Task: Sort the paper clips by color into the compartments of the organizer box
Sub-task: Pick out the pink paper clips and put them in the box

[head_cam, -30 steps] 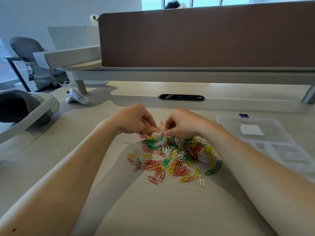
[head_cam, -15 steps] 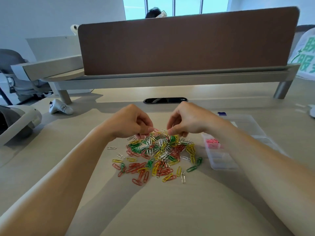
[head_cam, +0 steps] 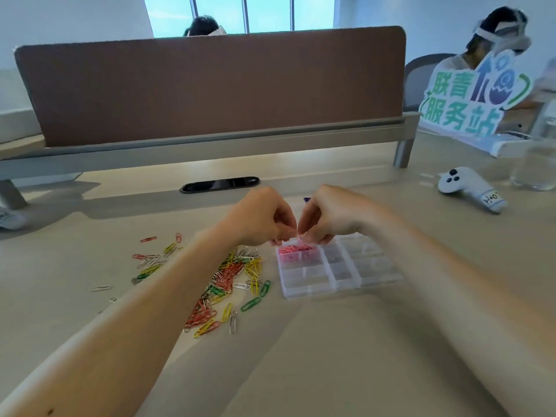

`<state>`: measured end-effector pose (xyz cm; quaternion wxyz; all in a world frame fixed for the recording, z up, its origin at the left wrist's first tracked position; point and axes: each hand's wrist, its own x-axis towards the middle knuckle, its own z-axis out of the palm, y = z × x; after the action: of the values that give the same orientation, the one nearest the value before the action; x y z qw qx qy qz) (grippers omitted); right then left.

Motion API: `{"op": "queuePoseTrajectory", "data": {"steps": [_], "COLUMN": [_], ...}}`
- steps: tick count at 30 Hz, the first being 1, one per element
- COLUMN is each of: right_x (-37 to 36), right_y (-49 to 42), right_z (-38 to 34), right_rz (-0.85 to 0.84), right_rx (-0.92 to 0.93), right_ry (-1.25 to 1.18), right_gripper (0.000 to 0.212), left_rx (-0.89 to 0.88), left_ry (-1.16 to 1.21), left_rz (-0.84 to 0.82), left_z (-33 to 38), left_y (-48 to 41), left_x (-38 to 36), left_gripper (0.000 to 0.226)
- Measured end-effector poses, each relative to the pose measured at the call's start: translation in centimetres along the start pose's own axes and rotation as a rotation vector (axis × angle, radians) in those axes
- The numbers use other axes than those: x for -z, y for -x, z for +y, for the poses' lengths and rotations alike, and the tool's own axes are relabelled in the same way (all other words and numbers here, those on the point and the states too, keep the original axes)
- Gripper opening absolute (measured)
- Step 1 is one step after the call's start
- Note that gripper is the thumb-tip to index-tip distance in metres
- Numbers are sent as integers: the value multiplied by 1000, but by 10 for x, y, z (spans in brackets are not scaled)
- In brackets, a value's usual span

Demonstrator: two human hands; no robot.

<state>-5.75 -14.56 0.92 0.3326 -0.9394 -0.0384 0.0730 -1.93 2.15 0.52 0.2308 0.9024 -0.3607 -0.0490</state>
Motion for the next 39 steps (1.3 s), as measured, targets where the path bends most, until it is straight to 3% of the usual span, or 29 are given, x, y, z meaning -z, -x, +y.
{"op": "queuePoseTrajectory", "data": {"steps": [9,17,23,27,33,37,39], "right_x": [9,7,5,-1,-2,-26,-42], "right_y": [3,6,9,9,1,-16,-31], "right_z": [5,1,-10,-13,-40,-76,-90], "right_rz": [-9,18,31,-118,-5,-103,-156], "right_rx": [4,2,126,104,221,296,305], "right_ry": [-10,135,144,261,163,193,260], "right_gripper": [18,11,23,22,17,7,7], "left_rx": [15,6,0,61,189,314,334], "left_ry": [12,46,33,47,-49,-164,-228], "left_rz": [-156,-64,3,54,12,-114,-67], "left_z": [0,-8,-22,-40,-72,-92,-102], "left_y": [-3,13,34,56,82,87,84], "left_x": [4,11,27,45,66,63,58], "left_gripper": [19,16,13,12,6,9,18]}}
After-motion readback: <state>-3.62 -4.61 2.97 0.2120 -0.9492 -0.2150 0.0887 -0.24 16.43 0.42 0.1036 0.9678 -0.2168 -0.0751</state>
